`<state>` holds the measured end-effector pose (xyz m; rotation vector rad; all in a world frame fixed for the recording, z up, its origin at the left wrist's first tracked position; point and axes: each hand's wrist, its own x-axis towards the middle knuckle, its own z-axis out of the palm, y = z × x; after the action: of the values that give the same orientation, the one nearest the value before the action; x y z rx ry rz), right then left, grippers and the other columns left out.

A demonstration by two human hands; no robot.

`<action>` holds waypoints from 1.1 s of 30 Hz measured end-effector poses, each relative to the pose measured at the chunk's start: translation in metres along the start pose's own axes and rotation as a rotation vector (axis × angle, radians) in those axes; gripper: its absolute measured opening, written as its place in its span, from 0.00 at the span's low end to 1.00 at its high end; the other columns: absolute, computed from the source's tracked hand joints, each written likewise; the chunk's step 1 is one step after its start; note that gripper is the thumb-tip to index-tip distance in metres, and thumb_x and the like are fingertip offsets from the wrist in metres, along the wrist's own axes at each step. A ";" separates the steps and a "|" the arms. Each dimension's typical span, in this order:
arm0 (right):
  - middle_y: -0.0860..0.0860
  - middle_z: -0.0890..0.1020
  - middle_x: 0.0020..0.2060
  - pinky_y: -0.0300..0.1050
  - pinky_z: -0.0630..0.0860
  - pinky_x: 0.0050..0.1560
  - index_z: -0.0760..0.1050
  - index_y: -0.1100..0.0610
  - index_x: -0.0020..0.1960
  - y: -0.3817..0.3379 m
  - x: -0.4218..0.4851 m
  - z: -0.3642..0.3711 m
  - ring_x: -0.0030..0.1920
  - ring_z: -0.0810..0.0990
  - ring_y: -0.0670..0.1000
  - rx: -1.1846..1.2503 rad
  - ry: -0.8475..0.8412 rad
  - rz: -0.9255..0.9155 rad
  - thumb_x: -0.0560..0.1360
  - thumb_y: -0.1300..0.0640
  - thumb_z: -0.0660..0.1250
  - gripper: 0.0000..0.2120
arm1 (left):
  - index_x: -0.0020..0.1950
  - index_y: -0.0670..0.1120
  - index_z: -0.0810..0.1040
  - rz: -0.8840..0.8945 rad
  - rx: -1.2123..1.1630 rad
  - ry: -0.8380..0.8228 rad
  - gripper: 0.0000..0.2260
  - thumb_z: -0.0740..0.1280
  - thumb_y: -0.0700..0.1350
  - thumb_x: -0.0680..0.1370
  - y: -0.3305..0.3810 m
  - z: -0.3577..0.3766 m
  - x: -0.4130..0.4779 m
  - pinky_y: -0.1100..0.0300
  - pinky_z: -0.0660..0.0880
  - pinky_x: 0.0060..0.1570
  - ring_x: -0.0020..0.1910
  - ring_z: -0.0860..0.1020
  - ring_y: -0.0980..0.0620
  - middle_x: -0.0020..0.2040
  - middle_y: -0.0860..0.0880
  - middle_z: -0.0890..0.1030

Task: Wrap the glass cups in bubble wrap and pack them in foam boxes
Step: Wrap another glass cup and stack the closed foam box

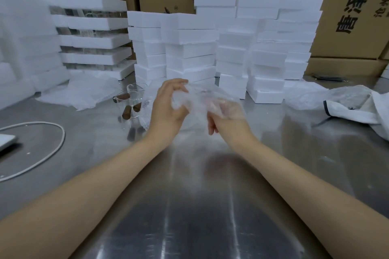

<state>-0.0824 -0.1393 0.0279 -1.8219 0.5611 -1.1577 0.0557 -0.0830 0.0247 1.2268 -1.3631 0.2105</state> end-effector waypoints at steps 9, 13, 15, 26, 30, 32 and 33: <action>0.52 0.64 0.24 0.45 0.56 0.26 0.73 0.53 0.36 -0.009 0.012 -0.025 0.25 0.61 0.51 0.287 0.638 -0.200 0.72 0.60 0.57 0.10 | 0.44 0.48 0.73 -0.737 -0.600 0.121 0.06 0.60 0.41 0.79 0.008 0.014 0.002 0.40 0.74 0.53 0.46 0.75 0.47 0.47 0.45 0.77; 0.46 0.75 0.30 0.37 0.67 0.33 0.78 0.53 0.42 0.000 0.023 -0.040 0.29 0.71 0.45 0.287 0.456 0.028 0.67 0.63 0.59 0.11 | 0.52 0.47 0.72 -1.024 -0.869 0.084 0.07 0.56 0.48 0.80 0.010 0.016 0.006 0.54 0.76 0.40 0.44 0.76 0.48 0.49 0.45 0.77; 0.43 0.81 0.42 0.38 0.73 0.47 0.78 0.52 0.52 0.010 0.020 -0.036 0.43 0.79 0.44 0.257 0.193 0.063 0.72 0.61 0.63 0.11 | 0.57 0.44 0.72 -1.075 -0.897 0.008 0.12 0.55 0.50 0.81 0.010 0.016 0.003 0.56 0.74 0.37 0.42 0.77 0.46 0.51 0.42 0.76; 0.50 0.78 0.29 0.43 0.77 0.35 0.75 0.65 0.38 0.020 0.009 -0.021 0.34 0.78 0.46 0.043 0.172 0.057 0.77 0.63 0.65 0.10 | 0.40 0.46 0.72 -0.606 -0.390 -0.124 0.10 0.58 0.43 0.80 0.008 0.021 -0.011 0.63 0.70 0.39 0.36 0.73 0.56 0.36 0.51 0.74; 0.43 0.75 0.31 0.31 0.71 0.33 0.73 0.50 0.35 0.016 0.014 -0.024 0.32 0.76 0.38 -0.147 0.208 0.009 0.73 0.71 0.64 0.17 | 0.39 0.45 0.71 -0.412 -0.236 -0.208 0.11 0.59 0.43 0.81 0.007 0.019 -0.014 0.69 0.65 0.37 0.33 0.69 0.61 0.33 0.58 0.72; 0.43 0.76 0.31 0.30 0.72 0.32 0.71 0.48 0.35 0.013 0.014 -0.021 0.33 0.78 0.42 -0.204 0.207 -0.007 0.71 0.73 0.62 0.20 | 0.42 0.39 0.72 -0.389 -0.197 -0.249 0.12 0.58 0.44 0.82 0.005 0.019 -0.015 0.66 0.66 0.40 0.36 0.70 0.58 0.36 0.54 0.73; 0.45 0.75 0.31 0.34 0.73 0.32 0.70 0.49 0.36 0.013 0.014 -0.019 0.33 0.78 0.46 -0.219 0.203 0.003 0.71 0.73 0.62 0.19 | 0.45 0.35 0.73 -0.392 -0.187 -0.261 0.14 0.58 0.44 0.82 0.004 0.019 -0.015 0.63 0.66 0.42 0.38 0.71 0.56 0.38 0.49 0.73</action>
<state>-0.0917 -0.1648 0.0276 -1.8964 0.8352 -1.3310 0.0365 -0.0875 0.0100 1.3662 -1.2963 -0.3557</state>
